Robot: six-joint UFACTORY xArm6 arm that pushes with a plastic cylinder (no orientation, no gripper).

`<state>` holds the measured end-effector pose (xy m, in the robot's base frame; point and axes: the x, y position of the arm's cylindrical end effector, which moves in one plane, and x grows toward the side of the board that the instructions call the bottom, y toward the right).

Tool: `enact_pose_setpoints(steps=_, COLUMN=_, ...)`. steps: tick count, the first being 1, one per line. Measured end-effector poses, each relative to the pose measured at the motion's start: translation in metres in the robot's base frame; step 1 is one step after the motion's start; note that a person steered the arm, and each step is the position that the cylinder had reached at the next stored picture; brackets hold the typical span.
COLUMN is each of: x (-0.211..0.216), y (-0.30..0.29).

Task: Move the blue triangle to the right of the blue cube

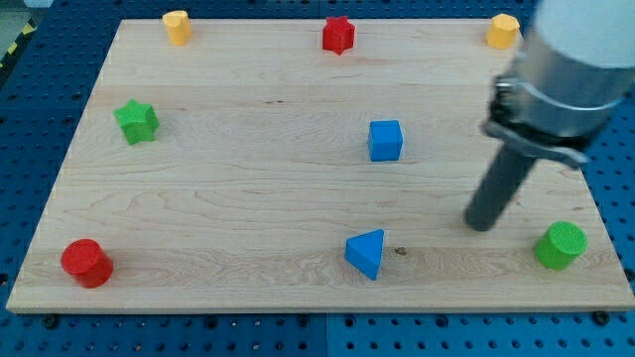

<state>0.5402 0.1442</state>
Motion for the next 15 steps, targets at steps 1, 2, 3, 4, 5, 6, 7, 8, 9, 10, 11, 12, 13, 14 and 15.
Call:
enact_pose_setpoints(steps=1, x=0.044, y=-0.011)
enact_pose_setpoints(steps=2, x=0.078, y=-0.052)
enact_pose_setpoints(steps=3, x=0.078, y=-0.109)
enact_pose_setpoints(steps=4, x=0.074, y=-0.144)
enact_pose_setpoints(steps=5, x=0.072, y=-0.139)
enact_pose_setpoints(steps=6, x=0.050, y=-0.138)
enact_pose_setpoints(steps=7, x=0.044, y=-0.127)
enact_pose_setpoints(steps=8, x=0.075, y=-0.123)
enact_pose_setpoints(steps=9, x=0.066, y=-0.114)
enact_pose_setpoints(steps=10, x=0.049, y=-0.109)
enact_pose_setpoints(steps=11, x=0.048, y=-0.093)
enact_pose_setpoints(steps=12, x=0.038, y=-0.083)
enact_pose_setpoints(steps=13, x=0.023, y=-0.076)
enact_pose_setpoints(steps=14, x=0.006, y=-0.062)
enact_pose_setpoints(steps=15, x=-0.014, y=-0.045)
